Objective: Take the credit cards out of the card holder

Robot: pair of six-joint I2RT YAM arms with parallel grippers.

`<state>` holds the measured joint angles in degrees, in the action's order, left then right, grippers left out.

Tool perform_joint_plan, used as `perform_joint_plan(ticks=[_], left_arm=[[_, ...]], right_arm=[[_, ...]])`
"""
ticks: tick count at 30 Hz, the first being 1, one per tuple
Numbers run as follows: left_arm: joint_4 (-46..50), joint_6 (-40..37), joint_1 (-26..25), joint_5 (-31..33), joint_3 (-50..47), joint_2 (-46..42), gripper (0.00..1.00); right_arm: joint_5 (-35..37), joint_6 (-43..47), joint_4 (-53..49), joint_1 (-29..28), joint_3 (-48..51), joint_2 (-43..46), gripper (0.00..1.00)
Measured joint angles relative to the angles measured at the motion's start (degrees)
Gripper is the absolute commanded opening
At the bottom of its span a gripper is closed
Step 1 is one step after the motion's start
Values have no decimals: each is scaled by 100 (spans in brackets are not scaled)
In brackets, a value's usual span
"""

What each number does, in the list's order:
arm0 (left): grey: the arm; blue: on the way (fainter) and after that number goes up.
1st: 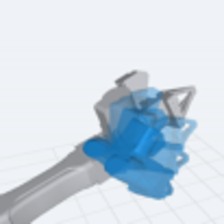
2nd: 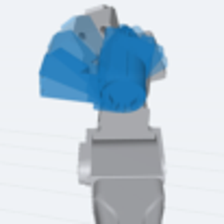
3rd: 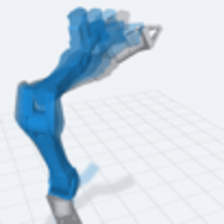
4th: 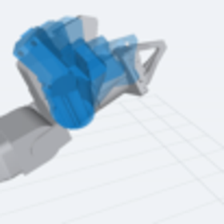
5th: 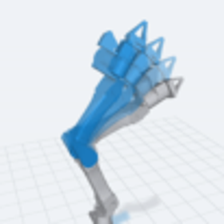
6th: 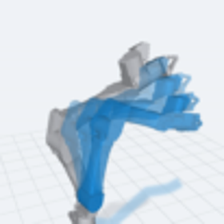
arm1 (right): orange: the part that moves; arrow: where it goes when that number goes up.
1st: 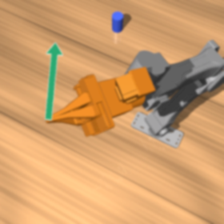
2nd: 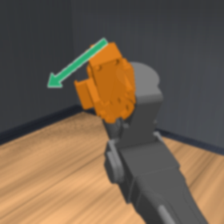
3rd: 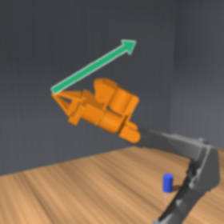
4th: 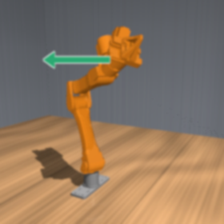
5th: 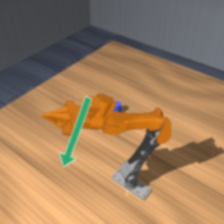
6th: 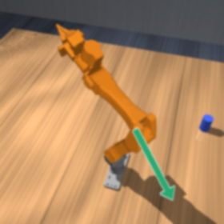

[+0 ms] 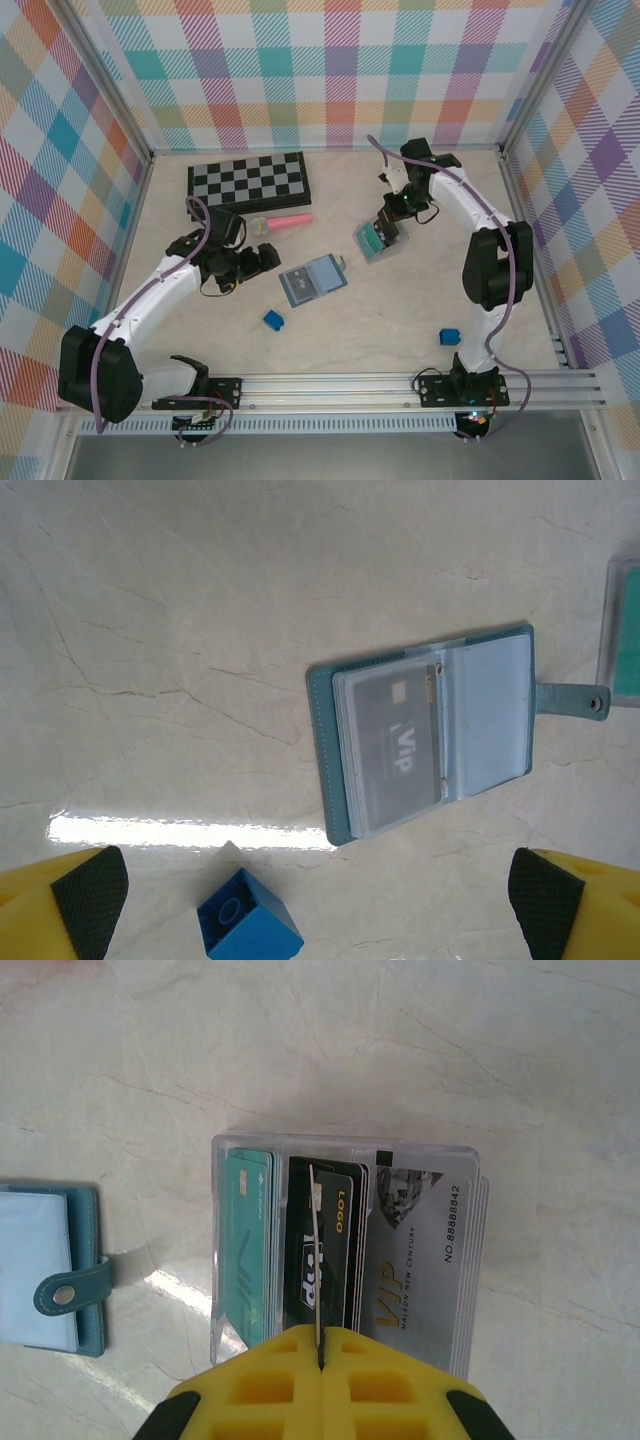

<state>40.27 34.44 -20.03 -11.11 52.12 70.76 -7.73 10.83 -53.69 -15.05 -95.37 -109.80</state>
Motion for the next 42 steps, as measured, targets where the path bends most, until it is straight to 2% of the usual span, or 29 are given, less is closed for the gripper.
perform_joint_plan(ticks=[11, 16, 24, 28, 33, 37, 42], left_arm=[[-33, 2, 0, -61, -107, 33, 100], [-39, 4, 0, -155, -127, 70, 100], [-192, 118, 0, -348, -131, 118, 100], [-354, 258, 0, -540, -133, 188, 100], [-640, 501, -28, -772, -210, 273, 99], [-885, 713, -177, -863, -214, 422, 94], [-1239, 1058, -498, -896, -214, 739, 85]], right_arm=[[-26, 63, -48, 0, -2, -192, 2], [-15, 44, -61, 0, -11, -350, 23], [-11, -197, -61, 0, -81, -179, 34], [-72, -645, 11, 0, 79, 413, 39], [-195, -1419, 238, -133, 772, 1436, 43], [-247, -2087, 498, -549, 1486, 1884, 44], [-295, -2787, 813, -1202, 2094, 1904, 41]])
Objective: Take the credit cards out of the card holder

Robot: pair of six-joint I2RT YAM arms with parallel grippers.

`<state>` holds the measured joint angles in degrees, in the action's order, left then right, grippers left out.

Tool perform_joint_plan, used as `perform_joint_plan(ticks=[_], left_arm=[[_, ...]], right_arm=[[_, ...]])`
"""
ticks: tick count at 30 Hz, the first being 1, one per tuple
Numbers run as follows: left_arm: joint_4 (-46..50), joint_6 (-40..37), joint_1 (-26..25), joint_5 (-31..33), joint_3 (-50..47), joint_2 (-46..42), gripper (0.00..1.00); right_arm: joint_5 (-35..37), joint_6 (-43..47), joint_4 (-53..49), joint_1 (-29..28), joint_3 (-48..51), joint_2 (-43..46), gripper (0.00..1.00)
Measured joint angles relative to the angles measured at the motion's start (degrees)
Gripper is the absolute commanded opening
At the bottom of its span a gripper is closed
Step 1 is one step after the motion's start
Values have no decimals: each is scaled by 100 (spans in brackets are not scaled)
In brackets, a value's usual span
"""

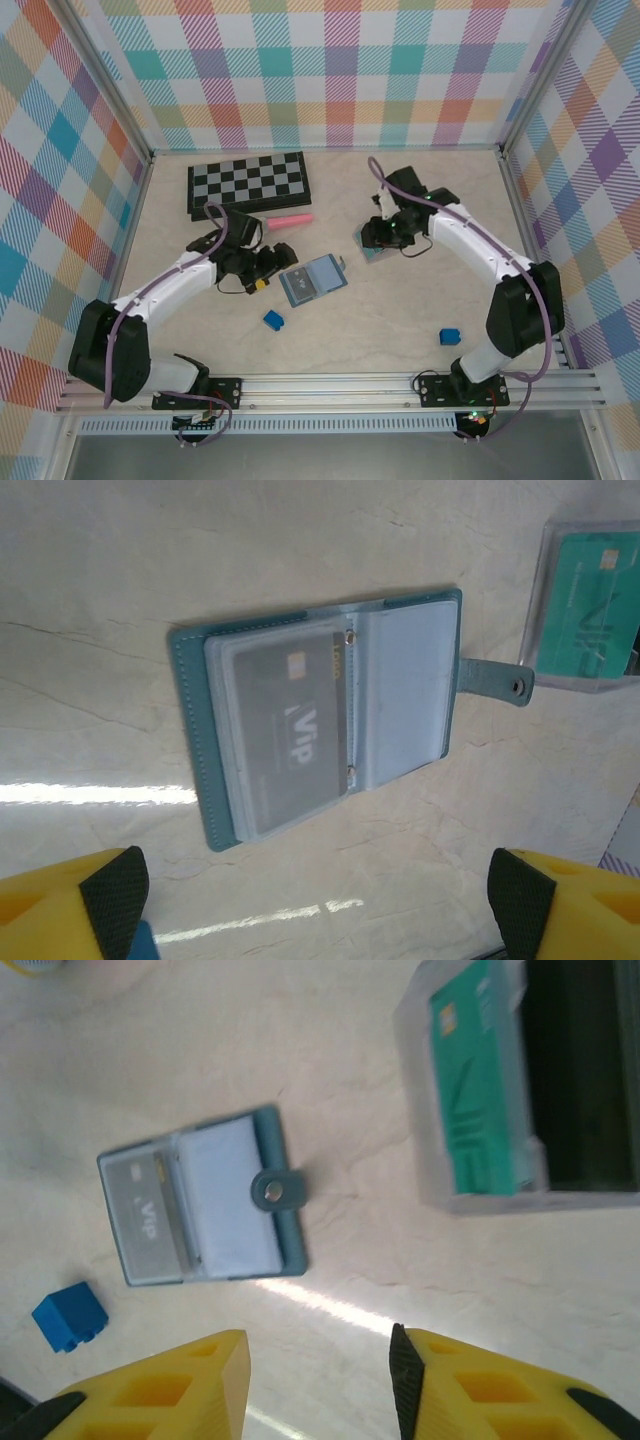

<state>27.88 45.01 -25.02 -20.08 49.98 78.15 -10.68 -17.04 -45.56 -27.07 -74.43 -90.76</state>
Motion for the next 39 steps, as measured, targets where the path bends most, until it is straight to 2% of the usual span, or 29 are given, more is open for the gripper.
perform_joint_plan(ticks=[4, 9, 17, 26, 33, 39], left_arm=[[-184, 225, -267, 17, 9, 380, 74], [-275, 525, -422, 330, 9, 629, 60], [-424, 892, -439, 734, -153, 645, 53], [-339, 966, -446, 1080, -184, 555, 51], [-343, 907, -468, 1008, -186, 557, 45], [-315, 741, -584, 881, -170, 785, 38]], right_arm=[[-79, -369, 302, -553, 94, -234, 39], [-122, -608, 520, -1123, -96, -1003, 32], [352, -612, 308, -1727, -1235, -2236, 32], [1099, -651, -280, -1718, -2428, -3405, 35], [1252, -911, -496, -1711, -2345, -3497, 38], [975, -1154, -422, -1690, -1808, -3158, 39]])
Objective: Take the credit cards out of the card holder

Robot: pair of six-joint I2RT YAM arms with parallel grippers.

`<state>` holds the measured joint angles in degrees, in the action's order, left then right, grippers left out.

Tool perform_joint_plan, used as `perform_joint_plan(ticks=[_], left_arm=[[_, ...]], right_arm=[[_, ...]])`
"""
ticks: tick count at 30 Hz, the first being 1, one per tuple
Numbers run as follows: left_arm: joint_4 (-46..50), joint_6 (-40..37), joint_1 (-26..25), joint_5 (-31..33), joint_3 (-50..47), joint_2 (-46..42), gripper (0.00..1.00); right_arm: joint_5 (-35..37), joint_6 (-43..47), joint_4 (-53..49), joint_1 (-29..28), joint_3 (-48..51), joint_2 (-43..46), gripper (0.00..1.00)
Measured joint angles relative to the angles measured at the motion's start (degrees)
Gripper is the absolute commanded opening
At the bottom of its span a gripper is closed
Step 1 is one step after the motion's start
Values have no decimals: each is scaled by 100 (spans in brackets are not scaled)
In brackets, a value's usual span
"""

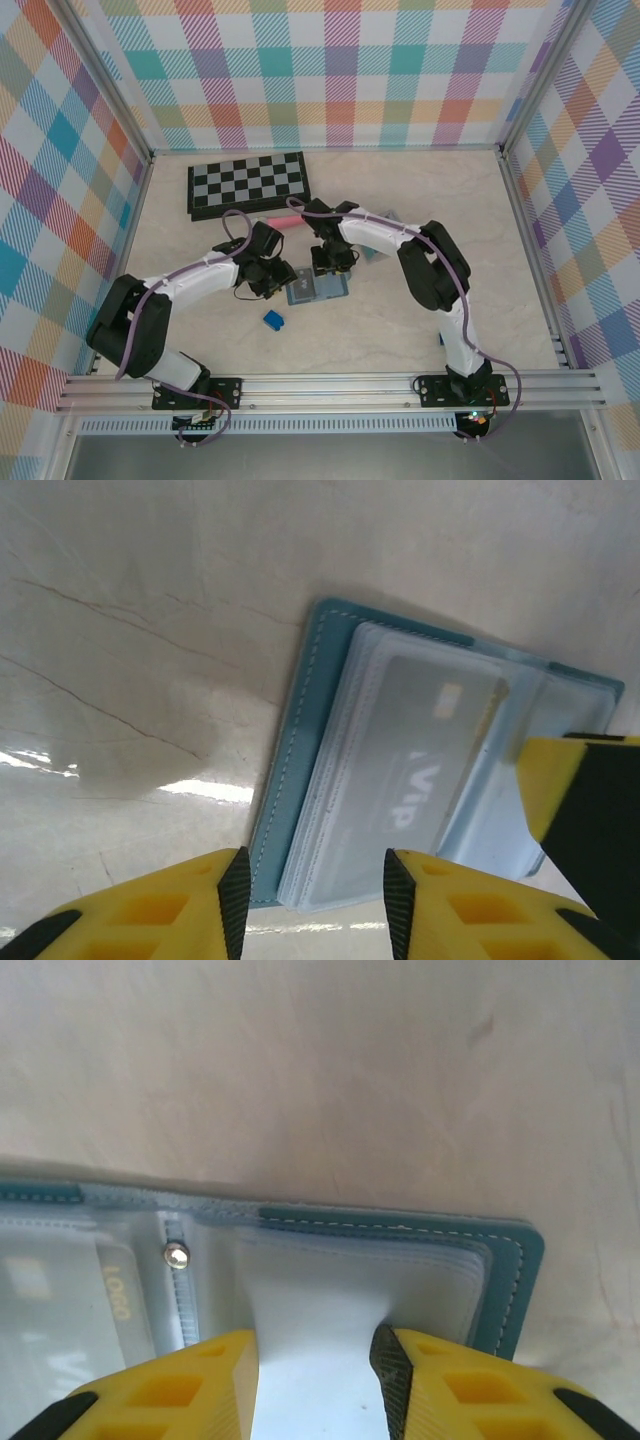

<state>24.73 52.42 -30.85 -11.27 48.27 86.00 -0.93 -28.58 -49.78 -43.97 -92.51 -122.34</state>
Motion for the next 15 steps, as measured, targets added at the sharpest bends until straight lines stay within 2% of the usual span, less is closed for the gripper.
perform_joint_plan(ticks=[7, 15], left_arm=[[13, -164, -52, -280, 57, 297, 30], [57, -422, -59, -420, 315, 398, 29]], right_arm=[[-345, -262, -28, 0, 385, 326, 40], [-256, -490, 68, 0, 730, 1045, 44]])
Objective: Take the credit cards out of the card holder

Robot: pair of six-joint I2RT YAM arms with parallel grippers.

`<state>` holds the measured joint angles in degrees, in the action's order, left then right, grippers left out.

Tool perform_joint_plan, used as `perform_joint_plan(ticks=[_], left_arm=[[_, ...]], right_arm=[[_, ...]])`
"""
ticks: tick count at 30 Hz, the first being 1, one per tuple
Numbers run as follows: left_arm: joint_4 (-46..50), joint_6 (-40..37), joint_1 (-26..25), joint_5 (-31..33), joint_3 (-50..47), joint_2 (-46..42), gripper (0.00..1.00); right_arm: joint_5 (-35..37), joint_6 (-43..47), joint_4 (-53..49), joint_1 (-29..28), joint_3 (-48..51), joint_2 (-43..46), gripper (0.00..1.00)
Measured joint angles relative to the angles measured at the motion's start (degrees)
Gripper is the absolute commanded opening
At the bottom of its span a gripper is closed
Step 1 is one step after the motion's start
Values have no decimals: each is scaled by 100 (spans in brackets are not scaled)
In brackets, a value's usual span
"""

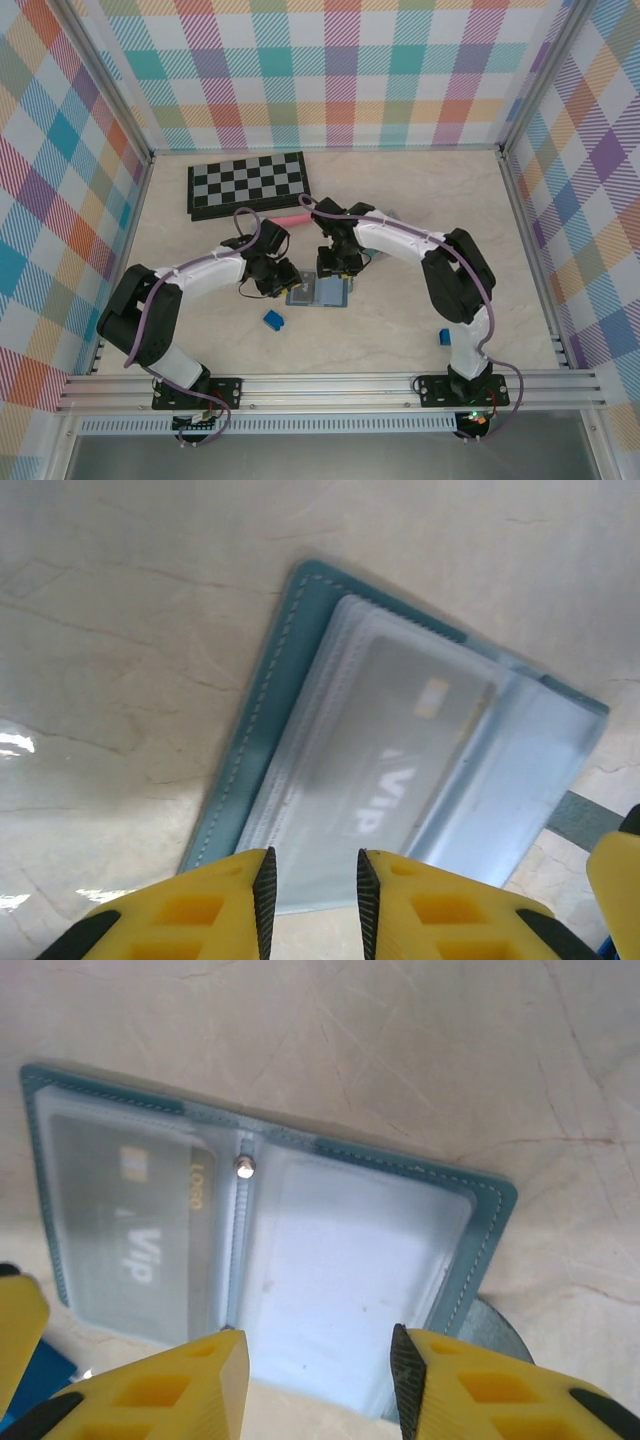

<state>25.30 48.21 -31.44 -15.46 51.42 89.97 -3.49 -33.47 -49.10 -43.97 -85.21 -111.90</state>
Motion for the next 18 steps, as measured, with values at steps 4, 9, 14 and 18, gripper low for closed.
perform_joint_plan(ticks=[4, 9, 14, 18], left_arm=[[0, -81, 0, -11, 105, 133, 30], [72, -197, 0, -9, 181, 310, 31], [162, -310, 0, -9, 332, 490, 32], [166, -337, 0, -11, 391, 579, 33]], right_arm=[[0, -63, 63, 0, 210, 83, 44], [2, -63, 59, 9, 304, -7, 44], [68, -57, -7, 11, 260, -306, 44], [109, -35, -48, 37, 214, -437, 45]])
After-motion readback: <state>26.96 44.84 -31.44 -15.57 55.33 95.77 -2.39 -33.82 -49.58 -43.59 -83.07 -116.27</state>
